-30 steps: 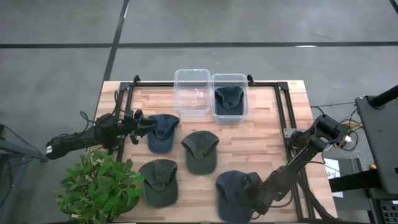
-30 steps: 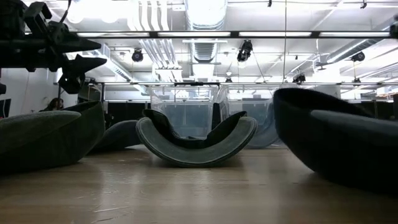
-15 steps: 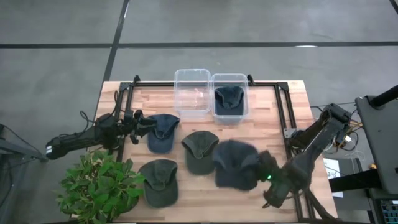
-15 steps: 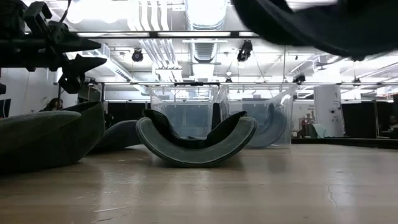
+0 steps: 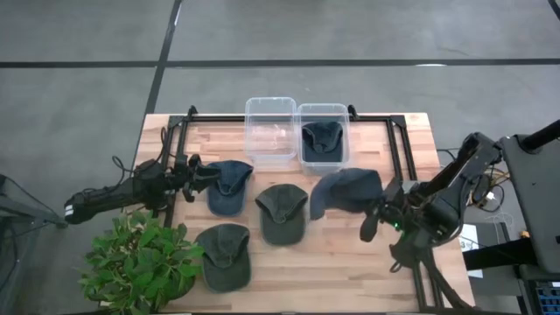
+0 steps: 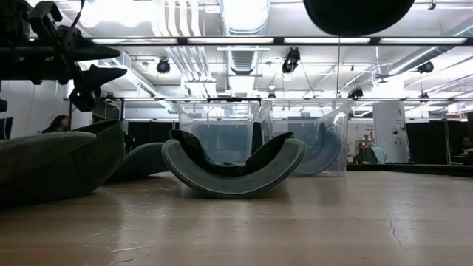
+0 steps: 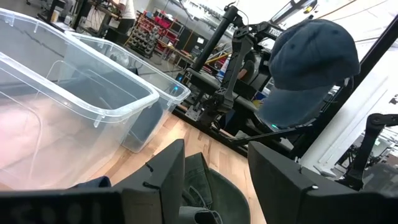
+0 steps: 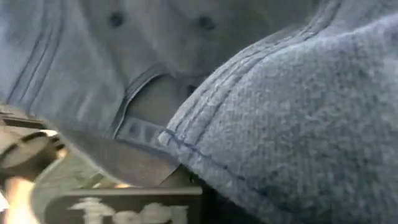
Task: Pick & Place hat
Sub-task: Put the bottom blue cap into the right transparent bin
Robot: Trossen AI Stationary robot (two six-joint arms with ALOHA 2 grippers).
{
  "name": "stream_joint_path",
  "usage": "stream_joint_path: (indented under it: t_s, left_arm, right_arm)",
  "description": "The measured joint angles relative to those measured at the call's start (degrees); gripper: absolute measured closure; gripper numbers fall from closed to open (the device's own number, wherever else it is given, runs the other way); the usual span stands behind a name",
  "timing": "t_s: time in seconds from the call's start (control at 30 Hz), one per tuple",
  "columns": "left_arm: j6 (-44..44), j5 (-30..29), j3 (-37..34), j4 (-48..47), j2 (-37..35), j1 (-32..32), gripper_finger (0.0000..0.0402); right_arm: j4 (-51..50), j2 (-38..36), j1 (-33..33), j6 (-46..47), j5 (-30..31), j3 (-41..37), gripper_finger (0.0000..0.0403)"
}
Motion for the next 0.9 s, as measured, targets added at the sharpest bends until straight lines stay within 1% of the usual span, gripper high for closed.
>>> stream_joint_path:
  t_s: [0.13,0.3,0.43,0.6,0.63,0.7,0.8,0.9]
  left_arm:
    - [0.0,-0.8,0.0,0.0,0.0,0.0,0.0232]
    - [0.0,-3.2,0.0,0.0,0.0,0.0,0.0232]
    - [0.0,-4.4,0.0,0.0,0.0,0.0,0.0232]
    - [0.0,-5.6,0.0,0.0,0.0,0.0,0.0232]
    - [0.0,-5.9,0.0,0.0,0.0,0.0,0.0232]
    - [0.0,-6.5,0.0,0.0,0.0,0.0,0.0232]
    - [0.0,-7.5,0.0,0.0,0.0,0.0,0.0232]
    - [-0.3,-7.5,0.0,0.0,0.0,0.0,0.0232]
  right_arm:
    - [0.0,-1.6,-0.9,-7.0,3.2,0.0,0.0394]
    - [0.0,-3.0,-1.4,-10.2,3.9,0.0,0.0394]
    - [0.0,-3.9,-1.5,-8.9,3.9,0.0,0.0394]
    - [0.0,-6.3,-3.6,-1.0,3.4,-0.1,0.0394]
    - [0.0,-7.1,-4.5,0.3,2.2,-0.1,0.0394]
    - [0.1,-8.6,-7.3,2.6,-2.0,-0.1,0.0394]
    - [0.1,-11.2,-13.0,5.2,-11.2,-0.1,0.0394]
    - [0.3,-13.8,-19.3,3.7,-21.2,-0.1,0.0394]
